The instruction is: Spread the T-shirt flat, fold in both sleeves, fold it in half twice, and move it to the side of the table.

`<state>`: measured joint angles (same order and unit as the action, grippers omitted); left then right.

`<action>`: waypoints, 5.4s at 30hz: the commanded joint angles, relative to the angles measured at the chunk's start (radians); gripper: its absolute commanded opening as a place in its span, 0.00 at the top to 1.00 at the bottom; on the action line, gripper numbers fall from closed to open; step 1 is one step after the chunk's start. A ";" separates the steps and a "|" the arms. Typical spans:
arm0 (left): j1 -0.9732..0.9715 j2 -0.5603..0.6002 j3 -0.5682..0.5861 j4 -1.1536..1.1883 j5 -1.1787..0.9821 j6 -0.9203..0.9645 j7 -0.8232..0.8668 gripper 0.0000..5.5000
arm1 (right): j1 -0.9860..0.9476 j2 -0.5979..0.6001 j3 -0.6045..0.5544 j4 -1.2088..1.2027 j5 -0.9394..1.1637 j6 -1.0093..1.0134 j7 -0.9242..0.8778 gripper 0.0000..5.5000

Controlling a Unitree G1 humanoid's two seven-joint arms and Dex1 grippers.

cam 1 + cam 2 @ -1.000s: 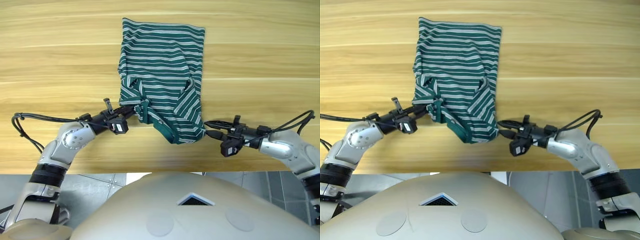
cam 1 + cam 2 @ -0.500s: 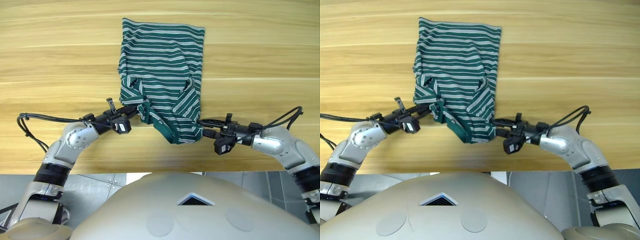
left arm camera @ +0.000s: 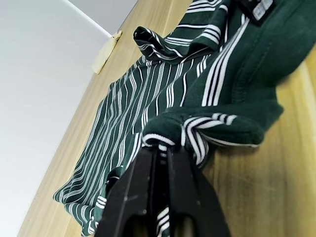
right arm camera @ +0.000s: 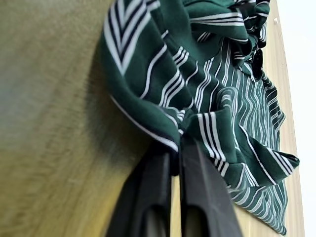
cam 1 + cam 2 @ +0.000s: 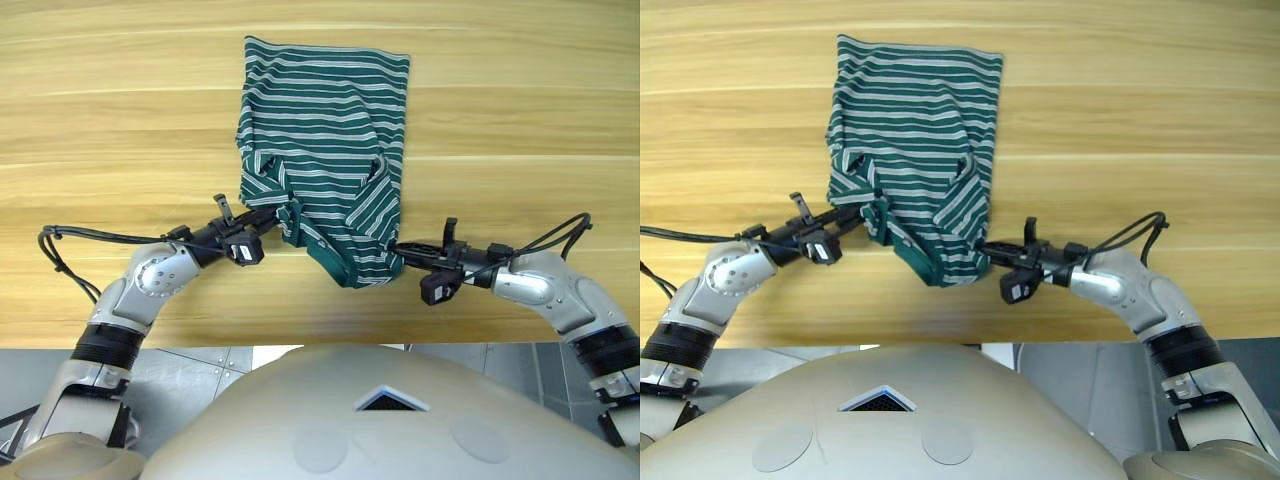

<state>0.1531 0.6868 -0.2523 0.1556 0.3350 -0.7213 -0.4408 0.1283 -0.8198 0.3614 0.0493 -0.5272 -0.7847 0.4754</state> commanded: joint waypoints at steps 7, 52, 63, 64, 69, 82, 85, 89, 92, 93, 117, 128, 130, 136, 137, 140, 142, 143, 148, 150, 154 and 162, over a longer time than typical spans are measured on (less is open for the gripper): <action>0.267 0.064 0.147 -0.216 -0.106 -0.030 0.021 0.98 | 0.027 -0.039 -0.135 -0.007 0.082 0.037 -0.043 1.00; -0.329 -0.274 0.180 0.338 -0.101 0.178 0.245 0.98 | -0.616 0.465 -0.091 0.657 0.060 0.254 -0.374 1.00; -0.565 -0.340 0.161 0.724 -0.057 0.130 0.380 0.98 | -0.864 0.577 -0.006 1.131 -0.032 0.227 -0.594 1.00; -0.570 -0.341 0.161 0.740 -0.059 0.130 0.384 0.98 | -0.874 0.583 -0.002 1.149 -0.034 0.230 -0.602 1.00; -0.562 -0.350 0.160 0.759 -0.075 0.108 0.379 0.98 | -0.917 0.617 0.001 1.185 -0.030 0.229 -0.629 1.00; -0.649 -0.390 0.201 0.911 -0.117 0.158 0.404 0.77 | -0.991 0.658 0.020 1.261 -0.050 0.338 -0.659 0.68; -0.670 -0.398 0.214 0.943 -0.129 0.171 0.407 0.70 | -0.997 0.668 0.020 1.267 -0.046 0.353 -0.665 0.60; -0.709 -0.397 0.248 0.989 -0.159 0.215 0.438 0.58 | -1.001 0.672 0.015 1.265 -0.040 0.359 -0.692 0.47; -0.747 -0.378 0.288 1.048 -0.178 0.284 0.507 0.51 | -0.969 0.682 0.064 1.222 -0.083 0.299 -0.733 0.43; -0.753 -0.370 0.301 1.063 -0.183 0.302 0.531 0.48 | -0.951 0.685 0.093 1.197 -0.110 0.273 -0.756 0.43; -0.742 -0.458 0.451 1.130 -0.319 0.348 0.639 0.43 | -0.775 0.263 0.588 0.652 -0.487 0.034 -0.477 0.43; -0.823 -0.447 0.412 1.114 -0.287 0.300 0.578 0.43 | -0.094 -0.380 0.075 0.163 0.023 0.197 -0.438 0.43; -0.830 -0.437 0.396 1.107 -0.271 0.279 0.567 0.43 | -0.057 -0.356 0.001 0.142 0.029 0.226 -0.466 0.43; -0.857 -0.438 0.303 1.041 -0.193 0.143 0.502 0.43 | -0.223 -0.057 -0.075 0.036 0.120 0.154 -0.523 0.43; -0.859 -0.447 0.275 1.023 -0.167 0.116 0.504 0.43 | -0.240 -0.004 -0.061 0.051 0.113 0.148 -0.522 0.43; -0.856 -0.481 0.203 0.975 -0.098 0.053 0.524 0.43 | -0.259 0.104 -0.019 0.105 0.058 0.148 -0.512 0.43; -0.850 -0.515 0.145 0.942 -0.041 0.023 0.546 0.43 | -0.262 0.152 -0.003 0.127 0.016 0.158 -0.513 0.43; -0.847 -0.529 0.110 0.928 -0.005 0.011 0.559 0.43 | -0.262 0.170 -0.001 0.131 0.005 0.160 -0.511 0.43; -0.822 -0.598 0.030 0.879 0.043 -0.029 0.547 0.43 | -0.300 0.228 0.001 0.179 -0.113 0.234 -0.535 0.43; -0.814 -0.597 0.044 0.876 0.024 -0.021 0.558 0.43 | -0.295 0.222 0.011 0.188 -0.172 0.256 -0.530 0.43; -0.792 -0.582 0.067 0.885 0.006 -0.001 0.584 0.43 | -0.270 0.194 0.012 0.162 -0.195 0.251 -0.495 0.43; -0.749 -0.583 0.101 0.858 -0.015 0.015 0.629 0.43 | -0.351 0.231 0.105 0.322 -0.289 0.242 -0.456 0.43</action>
<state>-0.6047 0.1086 -0.1492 1.0373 0.3243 -0.7154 0.1745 -0.1932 -0.6051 0.4302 0.3352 -0.7831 -0.5326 0.0054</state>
